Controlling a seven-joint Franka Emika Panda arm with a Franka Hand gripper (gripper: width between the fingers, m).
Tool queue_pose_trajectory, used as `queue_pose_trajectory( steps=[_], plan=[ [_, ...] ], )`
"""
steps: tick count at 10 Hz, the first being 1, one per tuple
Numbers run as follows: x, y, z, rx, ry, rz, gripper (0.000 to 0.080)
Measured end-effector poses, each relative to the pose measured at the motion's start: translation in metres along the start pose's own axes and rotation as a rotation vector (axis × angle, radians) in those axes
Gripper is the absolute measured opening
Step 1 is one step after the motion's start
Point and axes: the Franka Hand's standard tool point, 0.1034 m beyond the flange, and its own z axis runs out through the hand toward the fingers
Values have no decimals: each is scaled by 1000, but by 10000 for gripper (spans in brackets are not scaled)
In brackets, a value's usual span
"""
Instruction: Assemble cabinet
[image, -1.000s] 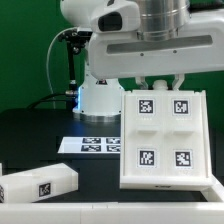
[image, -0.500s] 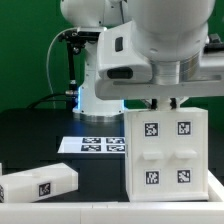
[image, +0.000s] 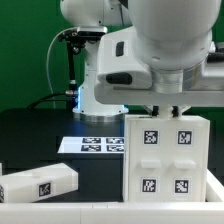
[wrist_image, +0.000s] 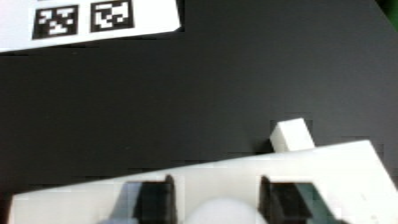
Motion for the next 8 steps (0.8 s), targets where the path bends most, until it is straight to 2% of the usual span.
queue_pose_trajectory(
  steps=[2, 4, 6, 7, 8],
  plan=[
    [-3, -7, -2, 0, 30, 4, 219],
    [4, -8, -5, 6, 62, -22, 219],
    [5, -8, -5, 6, 64, -23, 219],
    [5, -8, -5, 6, 63, -22, 408],
    [5, -8, -5, 6, 63, -22, 544]
  ],
)
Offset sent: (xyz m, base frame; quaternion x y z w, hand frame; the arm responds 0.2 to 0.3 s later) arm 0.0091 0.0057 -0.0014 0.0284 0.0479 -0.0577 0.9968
